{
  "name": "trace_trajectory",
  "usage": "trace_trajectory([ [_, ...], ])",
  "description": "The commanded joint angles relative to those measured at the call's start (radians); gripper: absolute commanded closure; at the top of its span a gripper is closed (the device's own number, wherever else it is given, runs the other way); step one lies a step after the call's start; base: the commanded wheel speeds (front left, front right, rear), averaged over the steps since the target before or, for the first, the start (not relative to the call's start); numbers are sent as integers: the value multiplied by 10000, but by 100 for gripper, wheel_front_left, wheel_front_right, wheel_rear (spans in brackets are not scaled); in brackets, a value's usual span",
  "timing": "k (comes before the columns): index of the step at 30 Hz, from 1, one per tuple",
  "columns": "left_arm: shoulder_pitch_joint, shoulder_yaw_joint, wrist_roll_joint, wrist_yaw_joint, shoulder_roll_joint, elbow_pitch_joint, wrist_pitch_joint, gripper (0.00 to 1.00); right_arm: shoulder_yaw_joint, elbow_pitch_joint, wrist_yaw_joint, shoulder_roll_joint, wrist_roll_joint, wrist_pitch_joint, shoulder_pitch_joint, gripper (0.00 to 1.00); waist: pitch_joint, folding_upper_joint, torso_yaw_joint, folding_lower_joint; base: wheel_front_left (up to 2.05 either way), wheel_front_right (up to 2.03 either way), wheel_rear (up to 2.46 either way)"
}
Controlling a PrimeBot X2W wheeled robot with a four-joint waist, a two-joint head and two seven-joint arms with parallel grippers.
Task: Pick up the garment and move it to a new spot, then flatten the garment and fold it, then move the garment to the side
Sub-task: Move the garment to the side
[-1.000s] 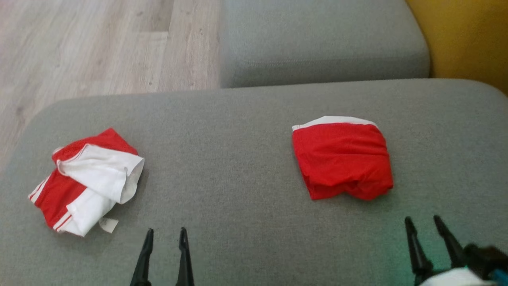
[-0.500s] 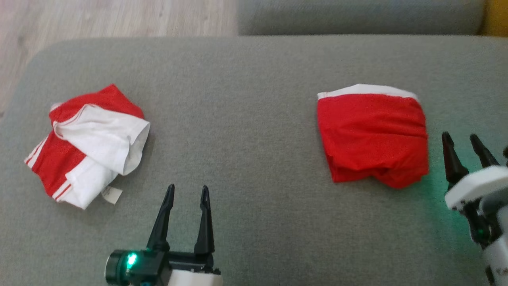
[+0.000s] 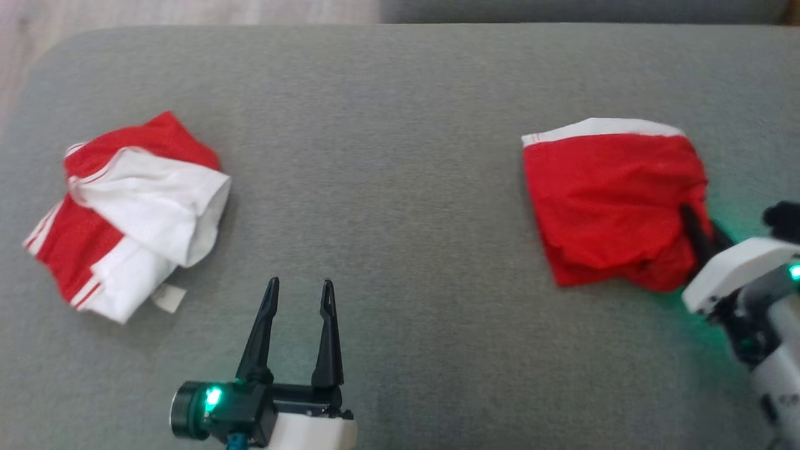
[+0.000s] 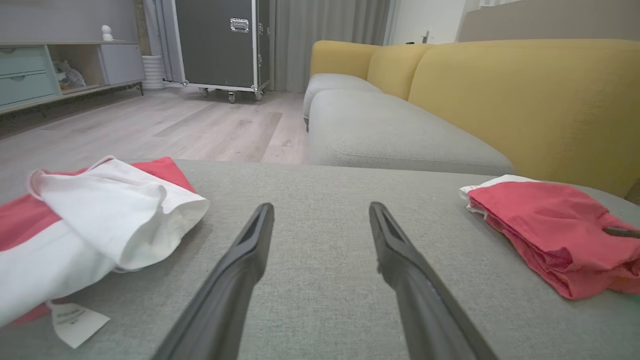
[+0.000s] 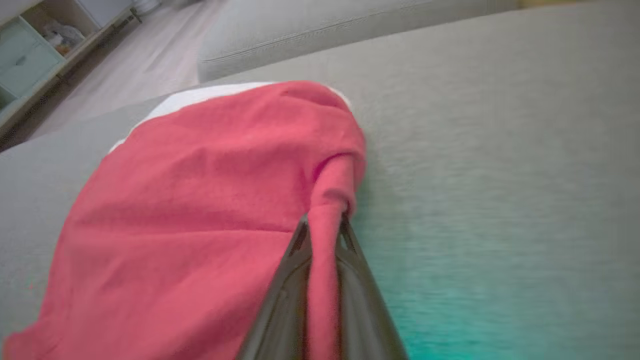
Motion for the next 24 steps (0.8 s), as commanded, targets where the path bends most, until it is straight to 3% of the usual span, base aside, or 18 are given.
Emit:
trace_trajectory([
  [1, -430, 317, 29, 28, -26, -333, -51, 0, 191, -248, -7, -559, 49, -164, -258, 100, 177, 0, -338, 0, 0, 0, 0],
  [12, -1645, 593, 641, -414, -25, -282, -51, 0, 710, -296, -7, -3536, 415, -155, -1025, 100, 1657, 0, -1982, 0, 0, 0, 0],
  [19, -2302, 699, 991, -671, 0, -162, -51, 0, 697, 478, -7, -4308, 55, -694, -1770, 100, 2239, 0, -2257, 0, 0, 0, 0],
  [20, -2351, 710, 1015, -696, 0, -141, -51, 0, 671, 703, -7, -4351, -108, -834, -1909, 63, 2267, 0, -2261, 0, 0, 0, 0],
  [21, -2386, 713, 1034, -718, -1, -118, -51, 0, 636, 940, -7, -4360, -305, -1020, -2052, 0, 2276, 0, -2259, 0, 0, 0, 0],
  [24, -2398, 667, 1037, -770, -5, -25, -51, 0, 498, 1614, -7, -4221, -1093, -1898, -2439, 0, 2128, 0, -2182, 0, 0, 0, 0],
])
